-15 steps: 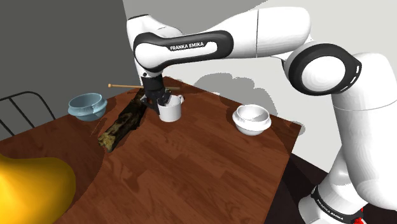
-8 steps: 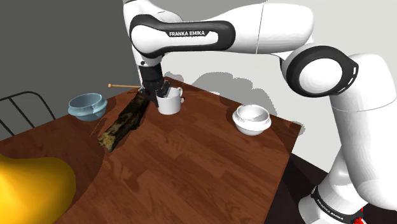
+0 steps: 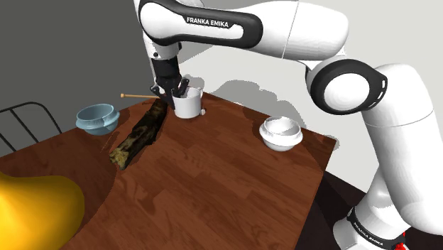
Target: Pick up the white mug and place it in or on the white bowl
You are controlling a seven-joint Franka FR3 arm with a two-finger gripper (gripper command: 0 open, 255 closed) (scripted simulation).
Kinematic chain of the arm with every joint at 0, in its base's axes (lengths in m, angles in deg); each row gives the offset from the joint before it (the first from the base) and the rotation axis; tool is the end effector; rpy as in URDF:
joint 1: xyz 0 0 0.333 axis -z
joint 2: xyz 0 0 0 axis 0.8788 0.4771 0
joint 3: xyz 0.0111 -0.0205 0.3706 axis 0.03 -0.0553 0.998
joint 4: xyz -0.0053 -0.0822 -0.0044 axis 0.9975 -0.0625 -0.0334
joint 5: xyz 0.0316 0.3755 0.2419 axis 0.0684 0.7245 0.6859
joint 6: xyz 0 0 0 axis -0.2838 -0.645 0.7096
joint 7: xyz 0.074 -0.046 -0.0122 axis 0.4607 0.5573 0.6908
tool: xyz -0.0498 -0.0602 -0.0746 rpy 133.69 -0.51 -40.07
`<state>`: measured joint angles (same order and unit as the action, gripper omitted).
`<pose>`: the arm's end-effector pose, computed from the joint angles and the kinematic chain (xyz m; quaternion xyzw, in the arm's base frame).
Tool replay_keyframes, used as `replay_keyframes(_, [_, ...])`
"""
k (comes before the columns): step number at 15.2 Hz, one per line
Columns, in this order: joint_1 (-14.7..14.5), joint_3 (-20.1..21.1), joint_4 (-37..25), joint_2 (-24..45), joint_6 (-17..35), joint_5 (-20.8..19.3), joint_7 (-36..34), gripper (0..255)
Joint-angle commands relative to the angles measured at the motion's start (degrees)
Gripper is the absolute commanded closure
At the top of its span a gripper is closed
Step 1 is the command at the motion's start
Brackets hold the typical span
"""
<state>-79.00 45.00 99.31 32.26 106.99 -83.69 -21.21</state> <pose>0.7275 0.3257 0.5965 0.9984 -0.0513 -0.0114 0.0229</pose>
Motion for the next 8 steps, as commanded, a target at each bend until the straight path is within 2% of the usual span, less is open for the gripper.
replay_keyframes(1, [-0.36,-0.1,-3.24,1.0,-2.24,-0.17,0.22,255])
replay_keyframes(5, [-2.07,-0.62,-14.93,6.02,-8.79,-0.95,0.85,255])
replay_keyframes(6, [0.54,0.28,-1.72,-1.61,-3.34,0.05,0.62,255])
replay_keyframes(8, [3.68,0.96,11.98,-10.17,1.83,1.51,1.27,255])
